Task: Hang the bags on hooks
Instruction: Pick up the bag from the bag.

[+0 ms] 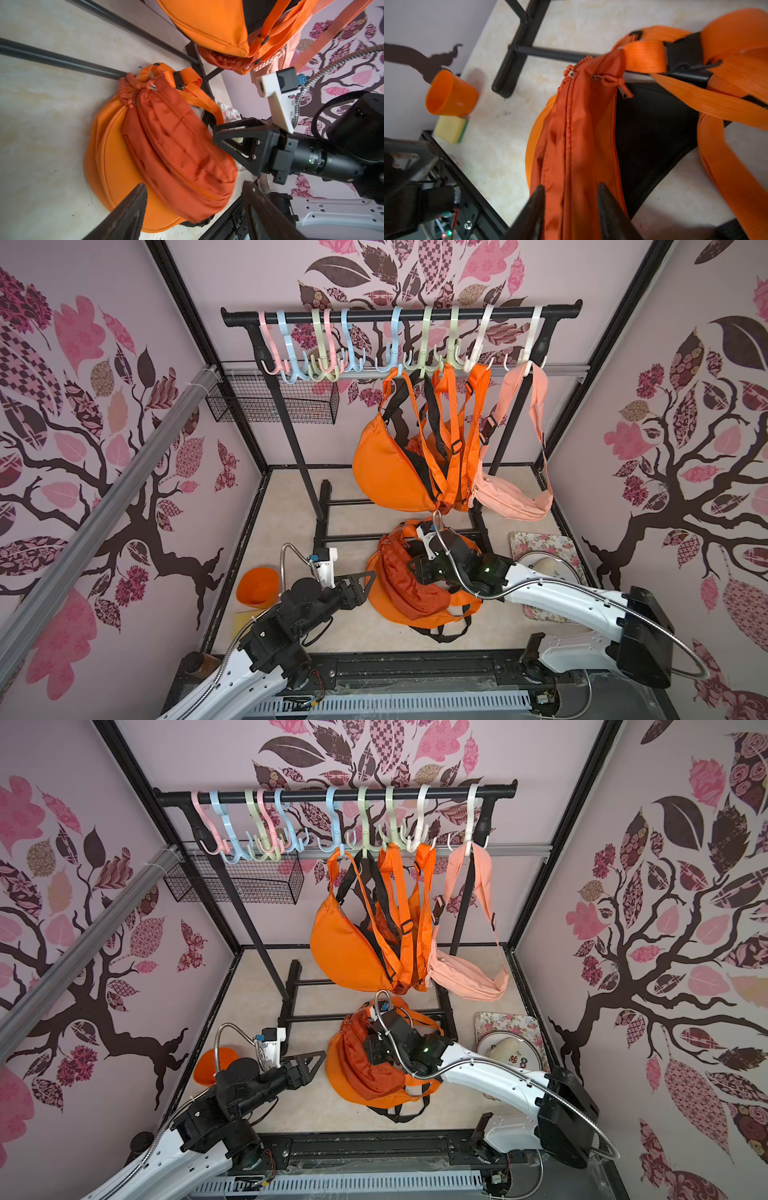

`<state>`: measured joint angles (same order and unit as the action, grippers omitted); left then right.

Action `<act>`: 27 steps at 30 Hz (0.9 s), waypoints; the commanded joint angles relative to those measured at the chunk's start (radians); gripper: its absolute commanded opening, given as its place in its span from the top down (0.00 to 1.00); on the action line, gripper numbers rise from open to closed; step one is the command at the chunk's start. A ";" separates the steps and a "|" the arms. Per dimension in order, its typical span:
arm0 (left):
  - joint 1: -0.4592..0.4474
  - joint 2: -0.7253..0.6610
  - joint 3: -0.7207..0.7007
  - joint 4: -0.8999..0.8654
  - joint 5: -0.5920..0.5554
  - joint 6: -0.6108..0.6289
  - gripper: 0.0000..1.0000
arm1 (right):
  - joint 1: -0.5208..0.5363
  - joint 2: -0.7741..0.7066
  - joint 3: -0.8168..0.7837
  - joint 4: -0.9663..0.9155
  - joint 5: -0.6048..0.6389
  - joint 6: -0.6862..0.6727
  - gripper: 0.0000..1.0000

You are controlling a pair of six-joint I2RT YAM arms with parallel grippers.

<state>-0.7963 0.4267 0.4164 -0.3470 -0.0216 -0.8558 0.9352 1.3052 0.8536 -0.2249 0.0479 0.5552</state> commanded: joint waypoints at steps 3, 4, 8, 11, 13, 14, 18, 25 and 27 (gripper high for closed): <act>0.005 0.101 -0.031 0.005 0.007 0.012 0.25 | 0.003 -0.140 -0.060 -0.054 0.130 0.018 0.30; 0.005 0.142 -0.027 0.013 0.014 0.019 0.25 | 0.002 -0.185 -0.073 -0.082 0.183 0.022 0.27; 0.003 0.335 0.022 0.059 0.077 0.060 0.24 | -0.044 -0.332 -0.122 -0.185 0.353 0.054 0.20; 0.002 0.471 0.073 0.076 0.102 0.070 0.24 | -0.148 -0.387 -0.154 -0.248 0.345 0.087 0.20; 0.000 0.534 0.093 0.092 0.101 0.067 0.24 | -0.174 -0.415 -0.179 -0.268 0.353 0.101 0.20; 0.000 0.563 0.100 0.107 0.104 0.066 0.24 | -0.175 -0.426 -0.189 -0.278 0.366 0.111 0.20; -0.008 0.633 0.119 0.140 0.090 0.047 0.24 | -0.177 -0.431 -0.226 -0.310 0.399 0.160 0.19; -0.011 0.705 0.122 0.214 0.091 0.021 0.30 | -0.227 -0.404 -0.304 -0.317 0.393 0.234 0.17; -0.012 0.729 0.125 0.227 0.095 0.021 0.32 | -0.253 -0.398 -0.325 -0.302 0.366 0.240 0.19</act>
<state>-0.8055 1.1351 0.4976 -0.1726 0.0719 -0.8265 0.7090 0.8993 0.5392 -0.5152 0.4187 0.7509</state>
